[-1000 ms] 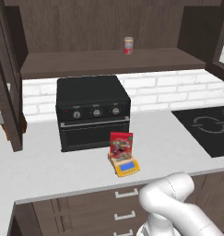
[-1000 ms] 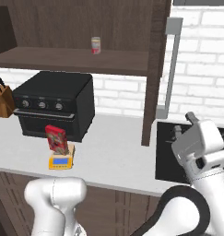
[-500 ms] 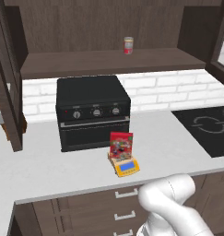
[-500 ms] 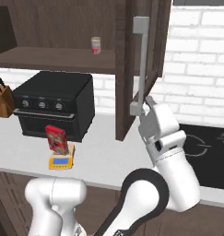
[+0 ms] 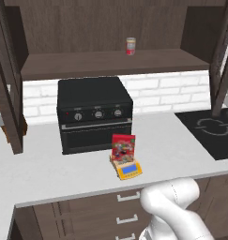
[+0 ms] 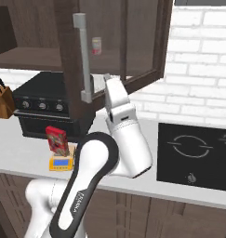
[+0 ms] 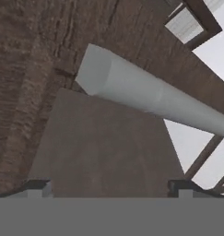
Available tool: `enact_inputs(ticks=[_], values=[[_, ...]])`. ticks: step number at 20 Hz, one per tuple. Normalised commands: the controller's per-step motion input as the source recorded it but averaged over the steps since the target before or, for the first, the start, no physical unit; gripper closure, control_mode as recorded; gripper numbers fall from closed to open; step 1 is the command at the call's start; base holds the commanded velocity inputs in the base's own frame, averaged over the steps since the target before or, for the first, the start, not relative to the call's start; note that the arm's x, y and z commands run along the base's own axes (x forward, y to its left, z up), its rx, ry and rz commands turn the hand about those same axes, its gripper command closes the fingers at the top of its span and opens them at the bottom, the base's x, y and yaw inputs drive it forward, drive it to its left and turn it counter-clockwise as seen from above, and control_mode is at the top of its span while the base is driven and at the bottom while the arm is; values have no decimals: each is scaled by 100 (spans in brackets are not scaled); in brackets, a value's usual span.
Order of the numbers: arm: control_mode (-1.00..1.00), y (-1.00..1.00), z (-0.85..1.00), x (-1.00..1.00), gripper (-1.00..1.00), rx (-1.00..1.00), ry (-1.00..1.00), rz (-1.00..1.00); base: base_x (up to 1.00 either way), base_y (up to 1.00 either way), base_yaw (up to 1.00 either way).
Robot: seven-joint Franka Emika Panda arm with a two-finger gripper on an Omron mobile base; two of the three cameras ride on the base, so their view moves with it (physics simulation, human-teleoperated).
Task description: Pick the cereal and place it on the digital scale for weighing, and close the cabinet.
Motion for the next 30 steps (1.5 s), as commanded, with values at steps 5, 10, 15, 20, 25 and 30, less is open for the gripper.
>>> enact_inputs(ticks=[5, 10, 15, 20, 25, 30], values=[[-100, 100, 20, 65, -100, -6, -2, -13, 0, 0, 0], [-100, 78, -1, 99, -100, -3, 2, -15, 0, 0, 0], [-100, 51, -2, 91, -100, -2, 3, -12, 0, 0, 0], [-100, 8, -13, 74, -100, 1, 2, -1, 0, 0, 0], [-100, 0, -2, 44, -100, 1, 0, 0, 0, 0, 0], [-100, 0, 0, 48, -100, 0, 0, 0, 0, 0, 0]])
